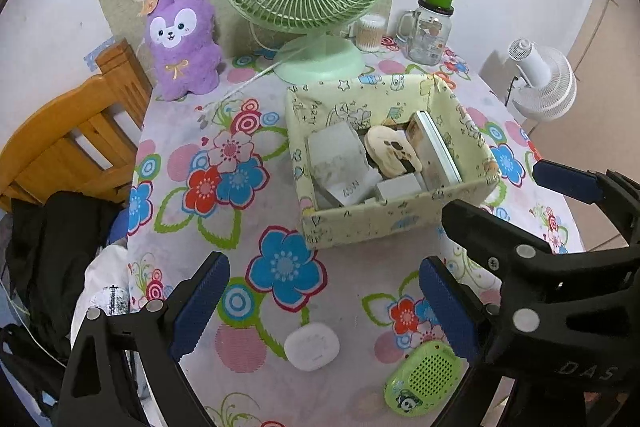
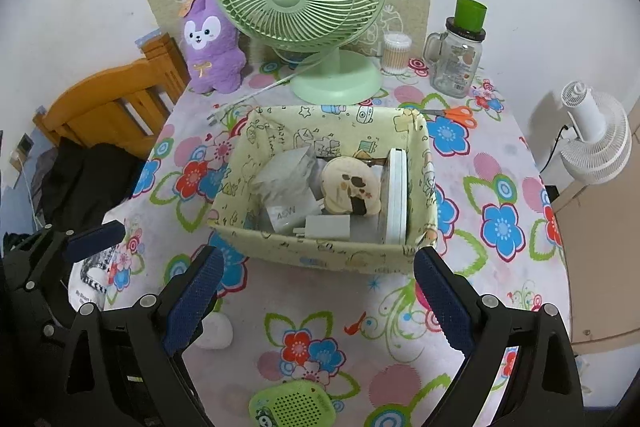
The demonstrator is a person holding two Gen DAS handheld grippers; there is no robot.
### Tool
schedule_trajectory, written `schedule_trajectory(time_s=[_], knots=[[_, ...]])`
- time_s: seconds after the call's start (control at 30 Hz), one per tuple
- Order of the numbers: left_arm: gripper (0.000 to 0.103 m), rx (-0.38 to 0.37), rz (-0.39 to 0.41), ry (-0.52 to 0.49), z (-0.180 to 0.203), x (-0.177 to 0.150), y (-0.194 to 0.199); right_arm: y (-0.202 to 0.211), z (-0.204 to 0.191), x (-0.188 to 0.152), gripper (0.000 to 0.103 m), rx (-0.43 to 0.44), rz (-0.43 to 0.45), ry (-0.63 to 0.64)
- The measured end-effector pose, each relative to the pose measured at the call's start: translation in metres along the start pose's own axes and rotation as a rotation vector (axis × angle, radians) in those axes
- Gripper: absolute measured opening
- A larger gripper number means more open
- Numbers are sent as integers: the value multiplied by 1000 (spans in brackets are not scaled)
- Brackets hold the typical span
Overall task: Organize rigid objects
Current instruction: 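Raise both tools from the box and move toward the earbud case and speaker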
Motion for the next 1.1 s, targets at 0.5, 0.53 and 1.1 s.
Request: schedule_trajectory(time_s=[0.5, 0.53, 1.1], knots=[[97, -18, -27, -50, 0, -32, -21, -16, -11, -37, 97, 11, -13, 13], [97, -18, -28, -54, 0, -34, -22, -17, -12, -39, 97, 14, -14, 15], [95, -8, -83, -60, -12, -55, -63, -49, -11, -67, 97, 2, -64, 20]])
Point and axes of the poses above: each gripper's, at about its wrist camera, not at the fingertips, and y roughly against the way its jaws point, z to its right, x to its top, the point moved 2 cm from there along -y, roughly the way its jaws point, and after that the axes turned 13 degrees about -z, right-handed, at the moved point
